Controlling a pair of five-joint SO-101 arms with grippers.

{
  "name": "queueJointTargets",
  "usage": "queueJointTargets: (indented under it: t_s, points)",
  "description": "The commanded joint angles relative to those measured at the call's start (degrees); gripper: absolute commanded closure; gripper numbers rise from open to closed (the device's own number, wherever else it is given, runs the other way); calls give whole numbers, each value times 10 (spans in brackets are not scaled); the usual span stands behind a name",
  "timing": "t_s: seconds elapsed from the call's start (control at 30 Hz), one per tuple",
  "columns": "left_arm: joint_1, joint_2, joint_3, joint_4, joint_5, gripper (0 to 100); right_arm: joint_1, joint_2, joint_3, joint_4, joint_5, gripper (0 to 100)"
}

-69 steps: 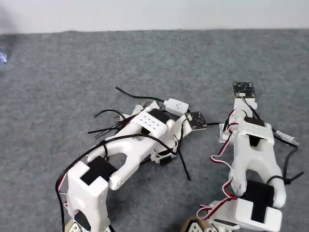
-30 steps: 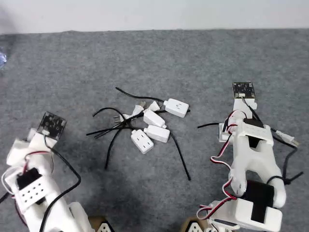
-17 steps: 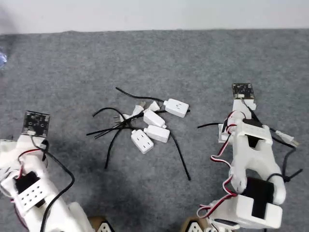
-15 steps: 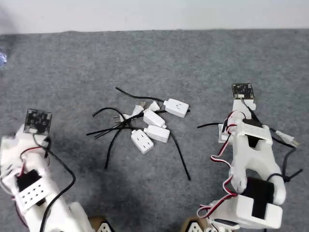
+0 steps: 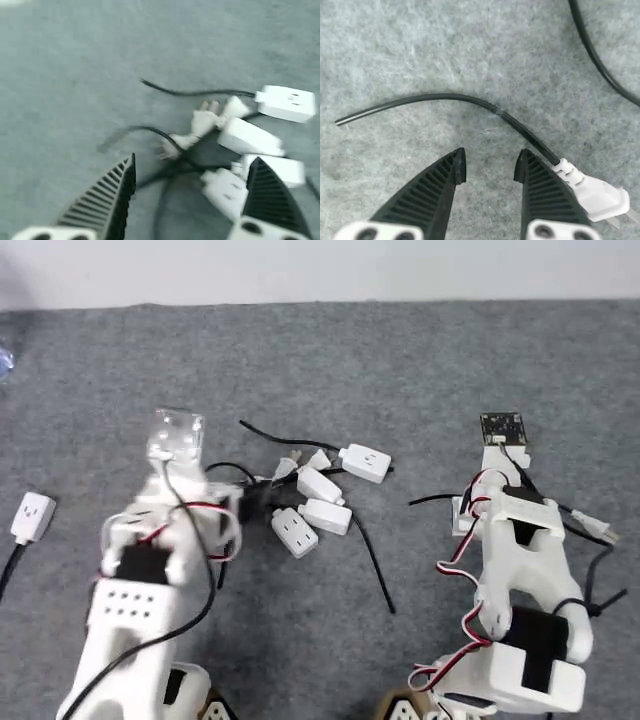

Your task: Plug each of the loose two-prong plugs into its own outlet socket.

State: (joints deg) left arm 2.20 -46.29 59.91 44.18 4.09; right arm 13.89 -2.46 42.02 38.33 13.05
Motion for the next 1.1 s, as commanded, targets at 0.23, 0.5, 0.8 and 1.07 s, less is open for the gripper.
queueJointTargets:
  t_s: [0.23, 0.5, 0.8, 1.07]
  points:
    - [59, 377, -204, 5, 230, 673, 0, -1, -7, -12, -1, 826]
    - [118, 510, -277, 17, 275, 673, 0, 0, -7, -22, 0, 826]
    - [112, 509, -298, 103, 270, 673, 0, 0, -7, -23, 0, 826]
    - [120, 517, -312, 181, 201, 673, 0, 0, -7, -23, 0, 826]
